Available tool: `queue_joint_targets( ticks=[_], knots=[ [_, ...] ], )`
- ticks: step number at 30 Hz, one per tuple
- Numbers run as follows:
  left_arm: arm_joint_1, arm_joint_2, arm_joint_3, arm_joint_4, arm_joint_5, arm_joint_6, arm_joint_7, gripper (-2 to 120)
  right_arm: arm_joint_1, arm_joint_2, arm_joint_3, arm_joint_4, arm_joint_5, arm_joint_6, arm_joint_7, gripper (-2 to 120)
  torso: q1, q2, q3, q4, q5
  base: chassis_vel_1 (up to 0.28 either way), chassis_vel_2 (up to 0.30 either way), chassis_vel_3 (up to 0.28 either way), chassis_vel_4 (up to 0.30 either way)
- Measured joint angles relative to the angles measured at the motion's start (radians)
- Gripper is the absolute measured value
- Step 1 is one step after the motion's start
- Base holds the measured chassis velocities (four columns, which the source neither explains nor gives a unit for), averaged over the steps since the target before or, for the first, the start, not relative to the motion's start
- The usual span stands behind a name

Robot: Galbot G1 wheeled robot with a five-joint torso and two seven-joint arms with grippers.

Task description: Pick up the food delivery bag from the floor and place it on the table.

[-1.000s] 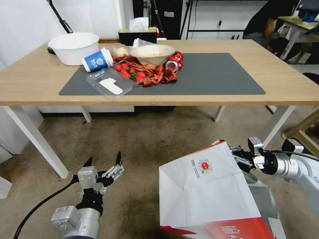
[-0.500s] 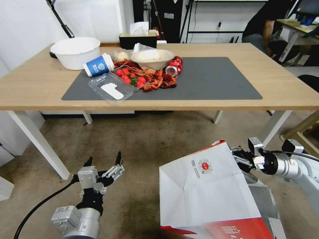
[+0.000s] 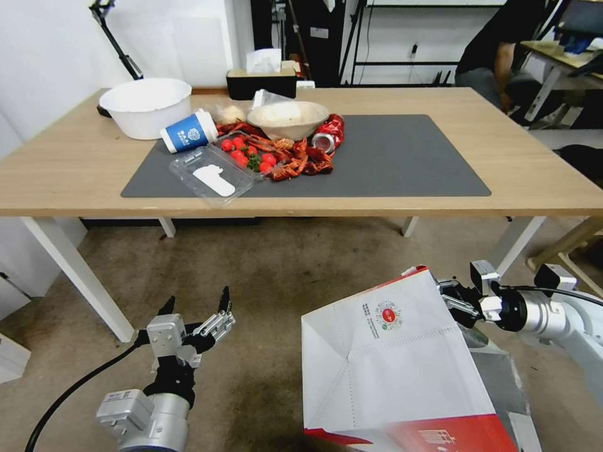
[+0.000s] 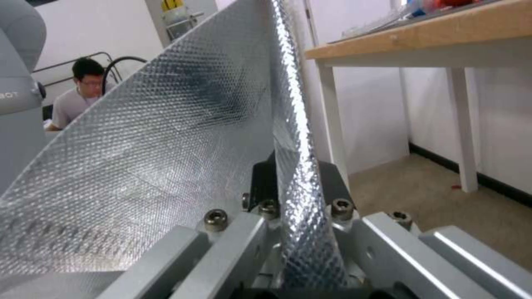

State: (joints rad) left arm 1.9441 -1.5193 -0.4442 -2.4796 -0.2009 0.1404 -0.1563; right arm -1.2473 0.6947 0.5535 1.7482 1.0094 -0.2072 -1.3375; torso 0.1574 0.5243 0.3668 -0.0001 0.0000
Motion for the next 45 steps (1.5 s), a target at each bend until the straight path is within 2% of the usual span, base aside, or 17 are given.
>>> queue_joint_targets(
  ticks=[29, 45],
  knots=[
    [0.003, 0.001, 0.004, -0.002, 0.006, -0.003, 0.0, 100, -0.003, 0.003, -0.001, 0.002, -0.003, 0.004, -0.002, 0, 0.057, 0.144, 0.087, 0.0, 0.0, 0.0, 0.0, 0.0, 0.0],
    [0.004, -0.001, 0.003, -0.002, 0.005, -0.004, -0.001, 100, -0.003, -0.001, 0.0, 0.004, -0.001, 0.004, -0.002, 0, 0.073, 0.184, 0.111, 0.0, 0.0, 0.0, 0.0, 0.0, 0.0]
  ],
)
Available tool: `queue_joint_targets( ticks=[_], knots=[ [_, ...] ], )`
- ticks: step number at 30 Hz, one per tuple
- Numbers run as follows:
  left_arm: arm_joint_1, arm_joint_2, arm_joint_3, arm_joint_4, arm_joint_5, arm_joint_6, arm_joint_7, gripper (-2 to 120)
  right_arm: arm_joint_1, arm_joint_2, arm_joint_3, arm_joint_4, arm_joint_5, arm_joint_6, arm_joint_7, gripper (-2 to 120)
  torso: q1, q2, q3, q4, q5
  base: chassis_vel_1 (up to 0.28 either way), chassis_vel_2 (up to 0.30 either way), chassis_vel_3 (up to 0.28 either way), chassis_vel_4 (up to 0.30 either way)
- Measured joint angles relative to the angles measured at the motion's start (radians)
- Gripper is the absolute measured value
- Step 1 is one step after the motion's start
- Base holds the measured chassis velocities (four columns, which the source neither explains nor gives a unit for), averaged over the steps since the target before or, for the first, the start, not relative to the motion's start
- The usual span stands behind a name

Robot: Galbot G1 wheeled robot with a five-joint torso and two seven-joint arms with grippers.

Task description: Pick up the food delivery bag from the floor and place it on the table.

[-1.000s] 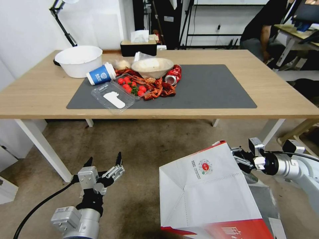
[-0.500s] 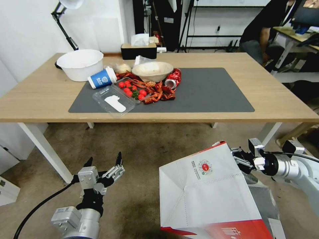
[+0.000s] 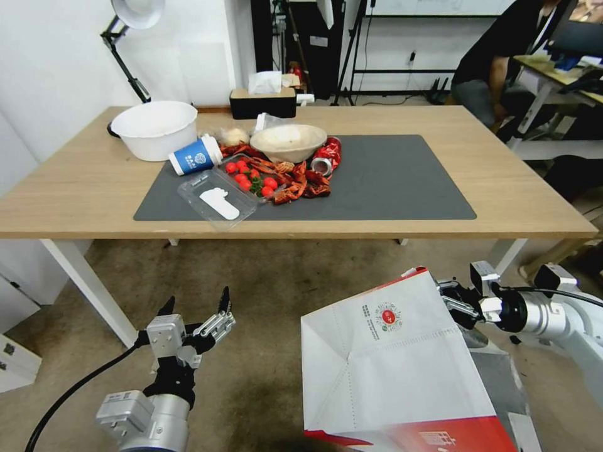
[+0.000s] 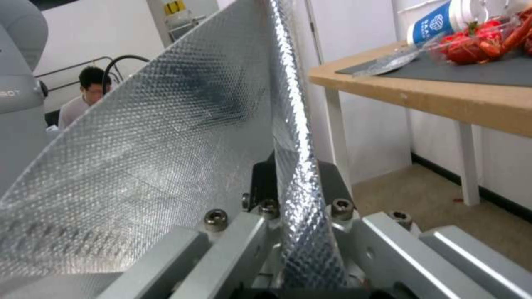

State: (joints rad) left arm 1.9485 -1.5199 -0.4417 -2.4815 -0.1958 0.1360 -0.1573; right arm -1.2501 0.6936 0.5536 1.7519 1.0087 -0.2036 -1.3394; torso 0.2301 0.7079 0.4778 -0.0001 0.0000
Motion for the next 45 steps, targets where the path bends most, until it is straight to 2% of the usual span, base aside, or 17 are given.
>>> queue_joint_targets(
  ticks=[7, 16, 37, 45],
  knots=[
    [0.0, -0.002, 0.002, 0.0, 0.0, 0.0, 0.0, 100, -0.001, 0.0, 0.0, 0.0, 0.0, 0.0, 0.0, 0, 0.004, 0.01, 0.006, 0.0, 0.0, 0.0, 0.0, 0.0, 0.0],
    [0.001, 0.0, 0.002, 0.0, -0.001, 0.0, 0.0, 100, -0.004, 0.001, 0.001, 0.001, 0.0, 0.0, 0.0, 0, 0.019, 0.047, 0.027, 0.0, 0.0, 0.0, 0.0, 0.0, 0.0],
    [-0.002, 0.002, 0.0, 0.001, -0.001, 0.001, 0.003, 100, -0.004, -0.002, 0.001, 0.006, -0.003, 0.005, 0.007, 0, 0.078, 0.186, 0.108, 0.0, 0.0, 0.0, 0.0, 0.0, 0.0],
    [-0.002, 0.004, 0.0, 0.0, -0.001, 0.001, 0.003, 100, -0.007, -0.001, 0.003, 0.009, -0.004, 0.007, 0.006, 0, 0.096, 0.227, 0.131, 0.0, 0.0, 0.0, 0.0, 0.0, 0.0]
  ],
)
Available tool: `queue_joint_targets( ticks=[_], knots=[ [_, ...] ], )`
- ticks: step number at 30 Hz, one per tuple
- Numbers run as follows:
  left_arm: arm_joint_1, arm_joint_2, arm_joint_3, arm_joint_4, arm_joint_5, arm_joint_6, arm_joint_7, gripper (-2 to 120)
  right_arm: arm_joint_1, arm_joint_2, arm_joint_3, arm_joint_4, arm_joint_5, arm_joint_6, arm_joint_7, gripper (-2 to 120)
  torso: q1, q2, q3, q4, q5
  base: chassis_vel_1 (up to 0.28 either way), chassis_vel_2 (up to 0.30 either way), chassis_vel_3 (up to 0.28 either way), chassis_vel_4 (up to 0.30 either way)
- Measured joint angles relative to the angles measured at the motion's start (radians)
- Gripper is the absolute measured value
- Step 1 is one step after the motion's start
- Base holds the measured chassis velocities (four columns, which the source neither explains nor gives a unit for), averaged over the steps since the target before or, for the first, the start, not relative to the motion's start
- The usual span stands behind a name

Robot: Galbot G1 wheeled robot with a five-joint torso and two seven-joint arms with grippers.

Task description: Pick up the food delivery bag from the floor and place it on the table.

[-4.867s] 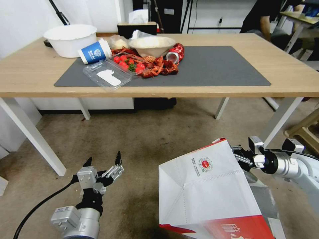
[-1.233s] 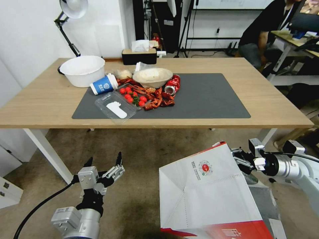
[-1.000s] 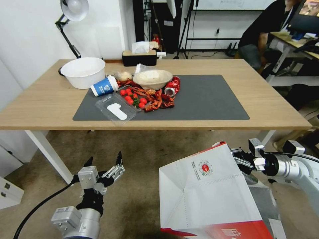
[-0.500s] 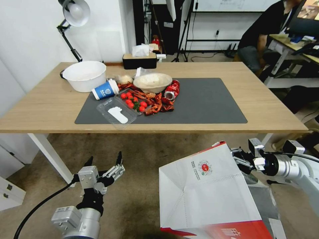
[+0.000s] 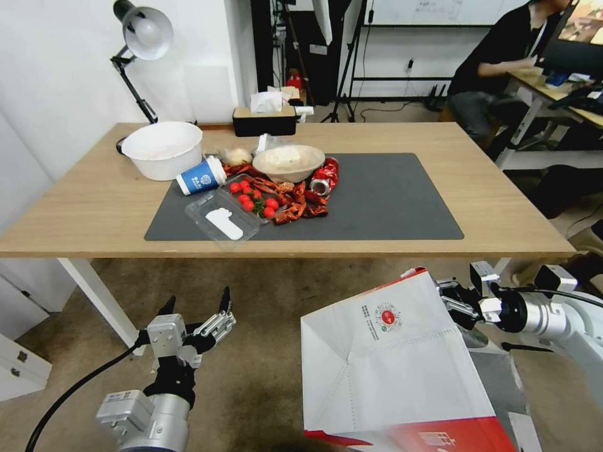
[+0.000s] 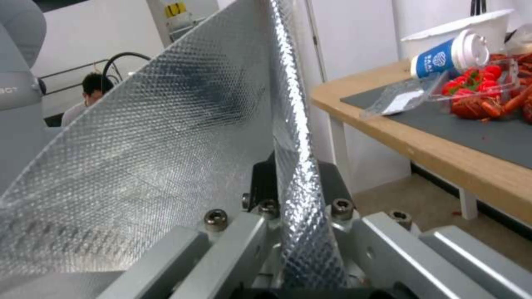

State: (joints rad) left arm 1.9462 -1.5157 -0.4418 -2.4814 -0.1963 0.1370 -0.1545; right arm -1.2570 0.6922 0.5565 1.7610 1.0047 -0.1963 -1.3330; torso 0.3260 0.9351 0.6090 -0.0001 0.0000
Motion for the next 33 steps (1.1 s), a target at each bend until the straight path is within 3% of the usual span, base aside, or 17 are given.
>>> queue_joint_targets(
  ticks=[19, 33],
  knots=[
    [0.004, -0.002, 0.003, -0.003, -0.001, -0.002, 0.002, 100, -0.008, 0.005, 0.005, 0.007, -0.003, 0.002, 0.002, 0, 0.039, 0.09, 0.05, 0.0, 0.0, 0.0, 0.0, 0.0, 0.0],
    [0.004, -0.001, 0.001, -0.002, 0.0, -0.001, 0.006, 100, -0.009, 0.008, 0.005, 0.007, -0.003, 0.004, 0.006, 0, 0.05, 0.115, 0.065, 0.0001, 0.0, 0.0, 0.0, 0.0, 0.0]
  ],
)
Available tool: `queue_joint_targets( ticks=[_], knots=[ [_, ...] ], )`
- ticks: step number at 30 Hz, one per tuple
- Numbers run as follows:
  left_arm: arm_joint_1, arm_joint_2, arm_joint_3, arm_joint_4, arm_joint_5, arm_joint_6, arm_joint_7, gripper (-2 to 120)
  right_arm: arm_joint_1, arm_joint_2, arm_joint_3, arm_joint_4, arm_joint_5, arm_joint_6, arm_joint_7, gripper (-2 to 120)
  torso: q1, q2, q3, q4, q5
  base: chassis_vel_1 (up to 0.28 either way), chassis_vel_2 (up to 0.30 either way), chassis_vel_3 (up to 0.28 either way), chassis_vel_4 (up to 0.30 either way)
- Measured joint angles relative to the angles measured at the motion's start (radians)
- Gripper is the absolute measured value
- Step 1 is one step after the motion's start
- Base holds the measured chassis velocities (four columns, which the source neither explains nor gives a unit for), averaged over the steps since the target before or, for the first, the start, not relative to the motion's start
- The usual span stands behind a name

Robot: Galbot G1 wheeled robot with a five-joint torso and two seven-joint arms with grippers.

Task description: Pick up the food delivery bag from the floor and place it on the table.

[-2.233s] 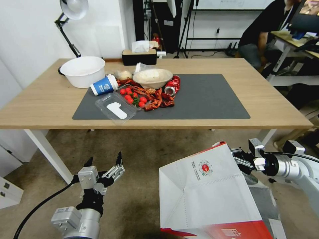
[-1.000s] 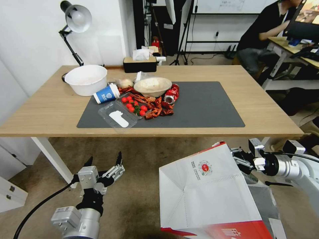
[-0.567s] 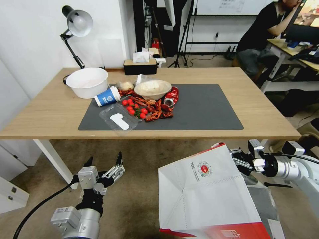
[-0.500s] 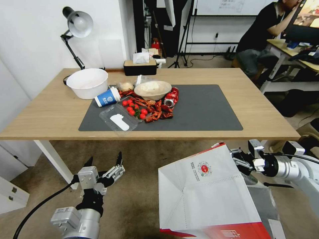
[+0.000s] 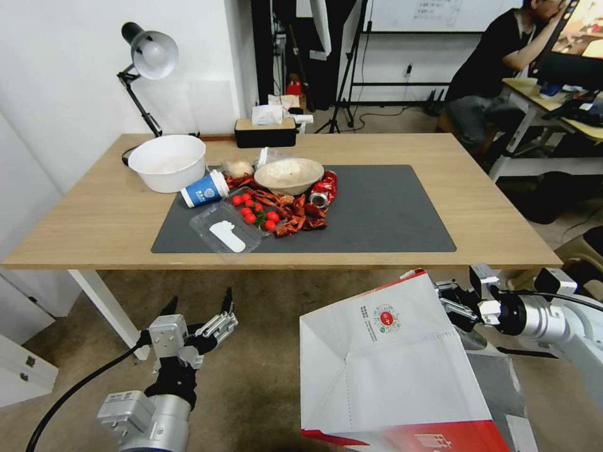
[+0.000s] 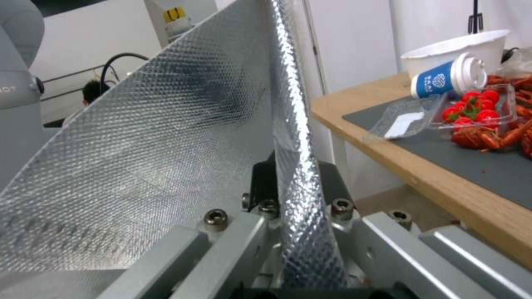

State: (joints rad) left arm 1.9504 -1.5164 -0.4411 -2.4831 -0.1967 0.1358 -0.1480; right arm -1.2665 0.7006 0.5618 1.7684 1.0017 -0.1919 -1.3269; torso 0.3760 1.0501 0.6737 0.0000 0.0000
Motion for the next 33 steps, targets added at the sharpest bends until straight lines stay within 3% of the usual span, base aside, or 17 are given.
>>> queue_joint_targets(
  ticks=[33],
  knots=[
    [-0.004, 0.003, 0.002, 0.002, -0.013, 0.005, -0.001, 100, -0.019, -0.01, 0.016, 0.019, 0.023, 0.005, 0.019, 0, 0.004, 0.005, 0.001, 0.0001, 0.0001, 0.0, 0.0, 0.0, 0.0]
  ],
)
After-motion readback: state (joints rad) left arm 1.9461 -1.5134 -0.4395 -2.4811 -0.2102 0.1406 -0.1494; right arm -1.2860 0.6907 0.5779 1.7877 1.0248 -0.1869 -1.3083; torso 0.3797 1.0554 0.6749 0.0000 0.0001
